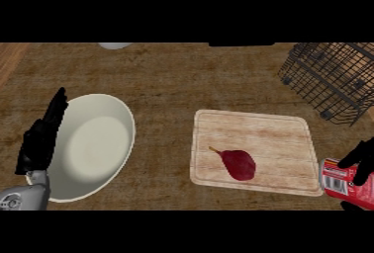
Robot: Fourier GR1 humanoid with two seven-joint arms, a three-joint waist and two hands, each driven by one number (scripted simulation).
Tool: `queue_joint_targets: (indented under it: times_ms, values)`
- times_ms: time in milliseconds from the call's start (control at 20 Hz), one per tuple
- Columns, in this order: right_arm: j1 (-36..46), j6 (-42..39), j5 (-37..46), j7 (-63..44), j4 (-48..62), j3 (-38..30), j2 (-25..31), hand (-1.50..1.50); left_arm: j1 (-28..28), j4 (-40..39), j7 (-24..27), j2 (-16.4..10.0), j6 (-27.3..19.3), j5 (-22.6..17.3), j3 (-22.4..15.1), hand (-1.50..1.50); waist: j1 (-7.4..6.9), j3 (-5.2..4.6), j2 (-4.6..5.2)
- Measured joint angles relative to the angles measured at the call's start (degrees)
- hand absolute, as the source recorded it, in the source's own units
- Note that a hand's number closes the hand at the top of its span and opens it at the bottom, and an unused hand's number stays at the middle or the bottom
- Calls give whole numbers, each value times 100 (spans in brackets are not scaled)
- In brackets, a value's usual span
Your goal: Pick the can from the cutting board and place it in the tiered basket
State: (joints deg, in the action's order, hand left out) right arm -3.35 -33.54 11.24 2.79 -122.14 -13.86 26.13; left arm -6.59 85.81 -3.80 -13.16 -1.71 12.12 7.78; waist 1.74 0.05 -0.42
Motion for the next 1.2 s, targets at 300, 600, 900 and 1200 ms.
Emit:
queue_joint_targets:
  times_ms: [300, 600, 900, 1200]
  values:
    - [789, 18, -583, -86, 322, -1203, 580, 150, -214, -226, 65, 27, 18, 26, -20, 0, -116, -6, 30]
    - [1765, -290, -779, -82, 1487, -1482, 1370, 150, -180, -16, -77, 92, 39, 72, -105, 0, -200, -7, 43]
    - [2480, -171, -266, 551, 2588, -1135, 1651, 150, -261, -104, -30, 63, 70, 87, -54, 0, -234, -5, 55]
    - [2958, 777, 1069, 1319, 3447, -639, 1782, 150, -208, 7, -58, 65, 157, 49, -73, 0, -302, -4, 76]
